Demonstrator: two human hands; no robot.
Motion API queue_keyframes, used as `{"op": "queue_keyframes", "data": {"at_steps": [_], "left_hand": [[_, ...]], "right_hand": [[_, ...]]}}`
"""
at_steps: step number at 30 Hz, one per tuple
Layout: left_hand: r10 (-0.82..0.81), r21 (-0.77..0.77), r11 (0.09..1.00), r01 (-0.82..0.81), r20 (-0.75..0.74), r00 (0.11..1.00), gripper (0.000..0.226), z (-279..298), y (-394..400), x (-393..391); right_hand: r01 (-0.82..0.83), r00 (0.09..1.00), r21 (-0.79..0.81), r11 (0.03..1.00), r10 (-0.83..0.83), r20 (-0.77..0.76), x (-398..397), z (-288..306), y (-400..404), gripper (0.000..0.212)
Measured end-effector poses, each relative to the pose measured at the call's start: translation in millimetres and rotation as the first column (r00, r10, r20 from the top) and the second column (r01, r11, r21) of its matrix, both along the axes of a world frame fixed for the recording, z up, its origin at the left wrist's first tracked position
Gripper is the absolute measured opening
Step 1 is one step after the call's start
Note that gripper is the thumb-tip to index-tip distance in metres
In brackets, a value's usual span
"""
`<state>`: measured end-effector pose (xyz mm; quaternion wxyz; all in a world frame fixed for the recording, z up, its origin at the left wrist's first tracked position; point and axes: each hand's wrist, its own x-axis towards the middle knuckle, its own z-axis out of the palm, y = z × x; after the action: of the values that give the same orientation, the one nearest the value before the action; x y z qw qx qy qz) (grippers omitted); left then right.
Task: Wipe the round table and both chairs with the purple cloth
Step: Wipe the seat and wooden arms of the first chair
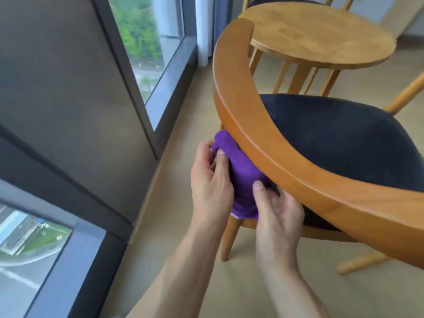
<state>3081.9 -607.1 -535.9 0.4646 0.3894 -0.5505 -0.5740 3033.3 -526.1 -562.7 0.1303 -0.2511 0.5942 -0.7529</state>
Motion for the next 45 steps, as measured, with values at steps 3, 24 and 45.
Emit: {"op": "queue_keyframes", "data": {"at_steps": [3, 24, 45], "left_hand": [[-0.069, -0.130, 0.989, 0.067, -0.012, 0.998, 0.026, -12.8, -7.9, -10.8], [-0.213, -0.353, 0.918, 0.182, -0.052, 0.976, 0.034, -38.2, -46.0, -29.4], [-0.413, -0.395, 0.851, 0.346, -0.098, 0.905, 0.017, -88.0, -45.0, -6.0]], "right_hand": [[0.093, 0.964, 0.075, 0.993, -0.071, -0.258, -7.1, -16.5, -16.6, 0.040], [0.289, 0.781, -0.073, 0.954, -0.280, -0.559, -4.1, -35.3, -50.5, 0.044], [0.530, 0.694, -0.140, 0.836, -0.522, -0.496, 52.5, -65.9, -41.6, 0.053]]}}
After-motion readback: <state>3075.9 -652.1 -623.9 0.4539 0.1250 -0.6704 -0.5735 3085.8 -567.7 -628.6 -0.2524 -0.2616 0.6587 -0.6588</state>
